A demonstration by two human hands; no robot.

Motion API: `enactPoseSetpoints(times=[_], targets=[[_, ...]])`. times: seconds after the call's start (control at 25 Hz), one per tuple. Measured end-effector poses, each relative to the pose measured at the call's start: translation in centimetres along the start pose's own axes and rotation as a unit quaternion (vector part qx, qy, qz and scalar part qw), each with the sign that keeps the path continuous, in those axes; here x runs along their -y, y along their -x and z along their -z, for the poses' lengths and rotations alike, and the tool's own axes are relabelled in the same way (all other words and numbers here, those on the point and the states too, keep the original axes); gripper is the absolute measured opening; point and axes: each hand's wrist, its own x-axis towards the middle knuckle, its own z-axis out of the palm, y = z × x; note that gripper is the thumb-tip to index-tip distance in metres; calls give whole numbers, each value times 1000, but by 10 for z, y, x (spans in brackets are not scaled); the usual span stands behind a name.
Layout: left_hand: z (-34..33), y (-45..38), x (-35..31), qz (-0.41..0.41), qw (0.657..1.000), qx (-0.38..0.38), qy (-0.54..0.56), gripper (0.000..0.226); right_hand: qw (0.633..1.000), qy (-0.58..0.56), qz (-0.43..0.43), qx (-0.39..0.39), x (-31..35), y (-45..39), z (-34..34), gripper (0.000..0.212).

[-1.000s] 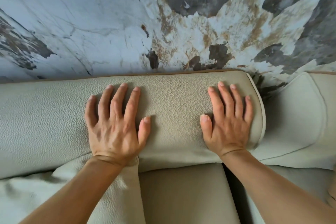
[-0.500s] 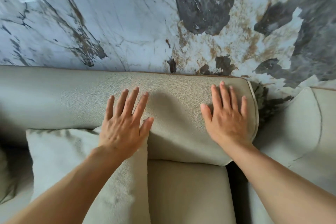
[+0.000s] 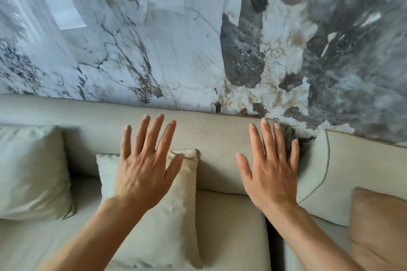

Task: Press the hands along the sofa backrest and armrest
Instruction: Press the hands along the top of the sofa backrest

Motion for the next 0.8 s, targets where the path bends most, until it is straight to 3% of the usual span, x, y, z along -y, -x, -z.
enactPoseSetpoints(times=[0.24, 0.48, 0.64, 0.8], targets=[[137, 47, 38, 13, 999, -29, -10, 67, 999, 0, -4, -33, 84, 20, 133, 67], [274, 114, 133, 13, 995, -95, -3, 66, 995, 6, 6, -102, 214, 49, 268, 67], [343, 160, 203, -12, 989, -140, -40, 63, 989, 5, -10, -145, 302, 68, 334, 67], [390, 197, 253, 17, 985, -164, -59, 63, 986, -33, 22, -164, 371, 86, 372, 67]])
